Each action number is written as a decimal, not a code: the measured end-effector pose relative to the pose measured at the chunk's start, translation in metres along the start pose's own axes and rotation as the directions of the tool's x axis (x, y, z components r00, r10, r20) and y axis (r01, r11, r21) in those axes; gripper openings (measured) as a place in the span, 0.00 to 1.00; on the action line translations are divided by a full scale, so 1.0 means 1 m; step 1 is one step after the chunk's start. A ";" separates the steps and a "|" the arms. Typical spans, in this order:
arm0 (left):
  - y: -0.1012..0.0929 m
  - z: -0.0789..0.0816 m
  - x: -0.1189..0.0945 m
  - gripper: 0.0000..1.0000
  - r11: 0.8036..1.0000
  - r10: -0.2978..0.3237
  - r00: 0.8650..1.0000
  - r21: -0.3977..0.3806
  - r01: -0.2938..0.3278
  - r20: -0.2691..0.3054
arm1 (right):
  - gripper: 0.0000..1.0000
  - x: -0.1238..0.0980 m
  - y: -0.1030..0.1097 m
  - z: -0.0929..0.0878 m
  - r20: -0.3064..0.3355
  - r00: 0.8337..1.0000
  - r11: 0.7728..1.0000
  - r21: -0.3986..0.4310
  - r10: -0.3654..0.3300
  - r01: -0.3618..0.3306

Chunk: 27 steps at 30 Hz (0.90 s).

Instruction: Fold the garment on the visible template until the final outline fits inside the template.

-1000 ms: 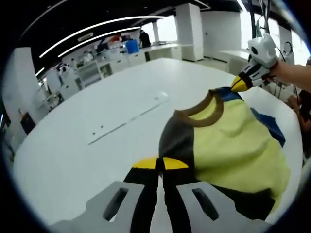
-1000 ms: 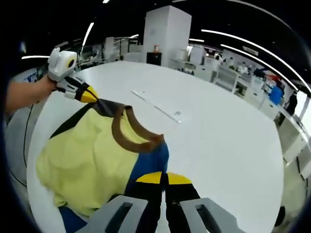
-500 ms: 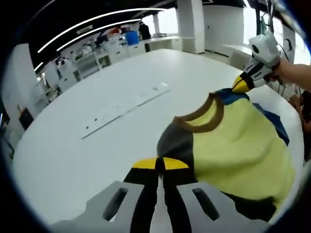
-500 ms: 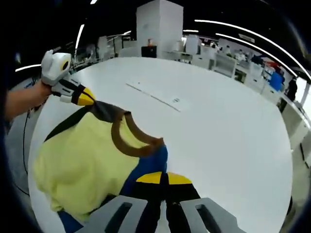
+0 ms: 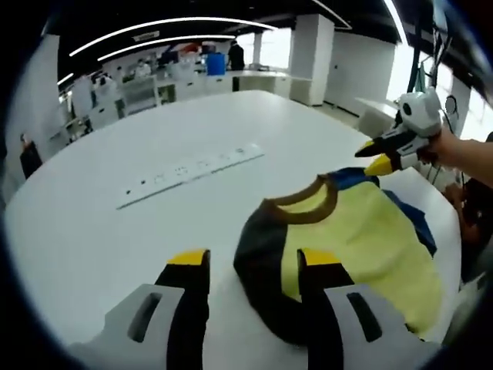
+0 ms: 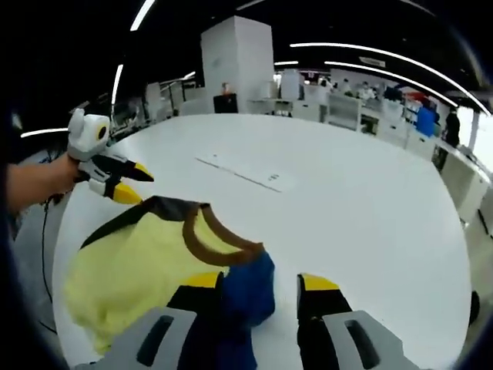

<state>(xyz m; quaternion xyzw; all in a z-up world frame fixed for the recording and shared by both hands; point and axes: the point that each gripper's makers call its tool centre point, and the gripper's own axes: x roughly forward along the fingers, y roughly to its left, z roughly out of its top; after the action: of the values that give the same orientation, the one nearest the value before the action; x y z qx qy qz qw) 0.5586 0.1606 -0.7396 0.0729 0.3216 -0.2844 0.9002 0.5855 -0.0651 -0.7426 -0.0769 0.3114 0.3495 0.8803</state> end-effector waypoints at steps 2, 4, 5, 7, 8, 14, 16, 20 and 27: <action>-0.001 0.001 -0.006 0.45 1.000 -0.009 1.000 -0.025 0.009 0.015 | 0.39 -0.004 0.004 0.004 0.015 1.000 1.000 -0.003 0.005 -0.005; -0.002 0.003 -0.010 0.46 0.999 -0.015 0.999 -0.040 0.016 0.033 | 0.41 -0.006 0.007 0.006 0.027 1.000 1.000 0.007 0.015 -0.015; -0.003 0.003 -0.012 0.46 0.999 -0.014 0.999 -0.043 0.016 0.037 | 0.43 -0.007 0.009 0.007 0.035 0.999 1.000 0.010 0.018 -0.019; -0.003 0.003 -0.019 0.46 0.999 -0.015 0.999 -0.051 0.017 0.051 | 0.45 -0.011 0.012 0.006 0.039 0.999 1.000 0.010 0.019 -0.019; -0.004 0.003 -0.021 0.46 0.998 -0.017 0.998 -0.059 0.021 0.057 | 0.45 -0.013 0.013 0.006 0.041 0.999 1.000 0.009 0.020 -0.020; -0.007 0.002 -0.035 0.45 0.995 -0.014 0.996 -0.101 0.023 0.085 | 0.45 -0.021 0.020 0.004 0.055 0.998 0.999 0.024 0.028 -0.029; -0.009 0.002 -0.041 0.45 0.995 -0.014 0.996 -0.096 0.023 0.093 | 0.45 -0.026 0.024 0.006 0.065 0.997 0.999 0.022 0.030 -0.031; -0.013 0.001 -0.053 0.43 0.995 -0.020 0.994 -0.092 0.030 0.109 | 0.44 -0.034 0.030 0.007 0.072 0.997 1.000 -0.012 0.029 -0.028; -0.024 -0.004 -0.071 0.40 0.994 -0.044 0.990 -0.091 0.057 0.135 | 0.44 -0.050 0.035 -0.004 0.073 0.997 0.998 -0.050 0.027 -0.024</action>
<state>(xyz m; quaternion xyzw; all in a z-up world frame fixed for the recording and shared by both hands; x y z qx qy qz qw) 0.4979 0.1752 -0.6974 0.0030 0.2757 -0.2959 0.9146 0.5323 -0.0688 -0.7125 -0.0817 0.2709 0.3708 0.8845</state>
